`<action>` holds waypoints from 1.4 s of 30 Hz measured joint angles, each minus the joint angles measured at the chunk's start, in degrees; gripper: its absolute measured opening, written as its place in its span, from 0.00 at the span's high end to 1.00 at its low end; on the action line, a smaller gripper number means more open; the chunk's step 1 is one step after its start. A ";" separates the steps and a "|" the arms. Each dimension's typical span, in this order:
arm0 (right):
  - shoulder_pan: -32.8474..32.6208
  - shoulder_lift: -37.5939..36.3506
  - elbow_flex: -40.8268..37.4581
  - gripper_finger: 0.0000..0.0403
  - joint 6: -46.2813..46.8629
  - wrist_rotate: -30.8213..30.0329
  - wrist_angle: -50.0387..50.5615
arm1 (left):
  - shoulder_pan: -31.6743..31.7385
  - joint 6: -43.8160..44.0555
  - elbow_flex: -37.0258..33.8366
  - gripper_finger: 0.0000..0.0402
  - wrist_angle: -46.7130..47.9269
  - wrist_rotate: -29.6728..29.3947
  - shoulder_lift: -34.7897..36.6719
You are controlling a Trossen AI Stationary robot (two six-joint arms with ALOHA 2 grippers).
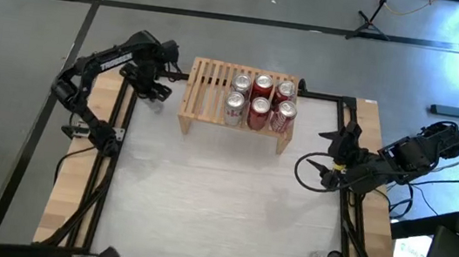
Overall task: Place canned beverage on shelf
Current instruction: Put the top white and pink soda can on the shelf
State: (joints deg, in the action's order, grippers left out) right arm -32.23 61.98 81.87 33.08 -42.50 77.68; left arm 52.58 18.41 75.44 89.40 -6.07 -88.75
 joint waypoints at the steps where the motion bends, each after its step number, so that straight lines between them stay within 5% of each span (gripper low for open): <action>1: 0.00 0.00 0.00 0.07 -0.10 0.00 0.01 | -0.95 1.21 0.00 0.42 0.33 1.76 1.56; 10: -0.02 0.88 0.00 0.07 -3.51 4.57 -0.06 | -16.79 19.40 0.00 0.42 0.69 15.80 17.76; 20: 0.00 4.61 0.00 0.07 -3.54 4.59 -4.54 | -40.91 40.48 0.04 0.42 0.76 22.63 26.54; 30: 0.00 14.68 0.00 0.07 -1.67 6.27 -16.61 | -61.24 47.49 0.04 0.42 -7.04 18.66 23.95; 42: 2.63 35.16 -2.73 0.07 -13.51 6.73 -50.39 | -71.65 45.97 0.13 0.41 -18.41 18.80 9.31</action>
State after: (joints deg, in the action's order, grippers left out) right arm -29.60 97.14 79.14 19.57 -35.78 27.29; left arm -19.06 64.38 75.57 70.99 12.74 -79.44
